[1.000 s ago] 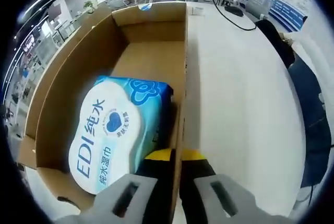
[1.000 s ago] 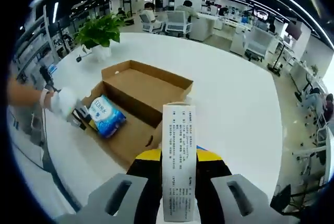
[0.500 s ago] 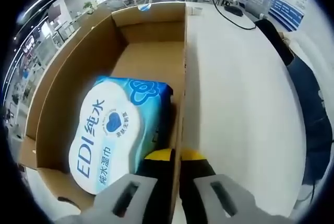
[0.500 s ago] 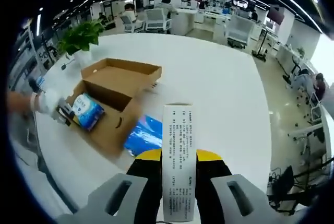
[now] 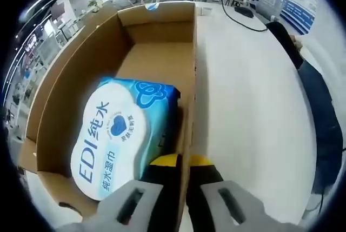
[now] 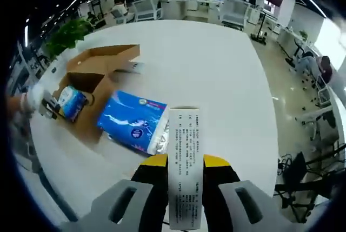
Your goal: Operate the shoe box by opening the lid, removing the specified soft item, and placing it in the target area until the item is outside and the box remains undamaged.
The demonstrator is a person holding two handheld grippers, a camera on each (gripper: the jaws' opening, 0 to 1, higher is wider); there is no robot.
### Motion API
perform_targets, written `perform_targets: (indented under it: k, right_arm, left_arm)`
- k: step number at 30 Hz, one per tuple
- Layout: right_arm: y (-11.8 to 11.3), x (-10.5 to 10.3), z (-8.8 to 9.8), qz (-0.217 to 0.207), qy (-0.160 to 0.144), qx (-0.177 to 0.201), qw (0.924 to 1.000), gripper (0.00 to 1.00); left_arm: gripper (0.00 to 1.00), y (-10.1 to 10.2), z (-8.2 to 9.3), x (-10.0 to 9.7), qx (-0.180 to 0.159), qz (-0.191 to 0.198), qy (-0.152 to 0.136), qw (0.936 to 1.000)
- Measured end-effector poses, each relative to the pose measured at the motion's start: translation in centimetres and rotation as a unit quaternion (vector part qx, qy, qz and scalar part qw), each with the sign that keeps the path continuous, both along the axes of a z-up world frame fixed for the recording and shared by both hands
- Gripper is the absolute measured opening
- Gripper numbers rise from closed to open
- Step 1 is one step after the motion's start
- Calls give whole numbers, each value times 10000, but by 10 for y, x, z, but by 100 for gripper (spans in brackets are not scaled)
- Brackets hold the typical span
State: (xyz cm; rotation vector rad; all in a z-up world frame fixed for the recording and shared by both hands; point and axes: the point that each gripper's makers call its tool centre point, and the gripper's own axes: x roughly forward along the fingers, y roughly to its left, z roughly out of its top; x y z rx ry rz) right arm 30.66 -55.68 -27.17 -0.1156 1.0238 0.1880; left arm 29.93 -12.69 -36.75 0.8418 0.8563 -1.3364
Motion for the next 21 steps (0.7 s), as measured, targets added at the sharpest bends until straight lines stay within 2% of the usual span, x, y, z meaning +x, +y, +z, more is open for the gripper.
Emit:
perform_targets:
  k: [15, 21]
  right_arm:
    - [-11, -5, -48, -301, 397, 51, 9987, 19]
    - [-12, -7, -57, -401, 511, 55, 9979, 19]
  left_arm:
    - [2, 1, 0, 0, -13, -24, 54, 10000]
    - [2, 0, -1, 0, -23, -38, 34, 10000]
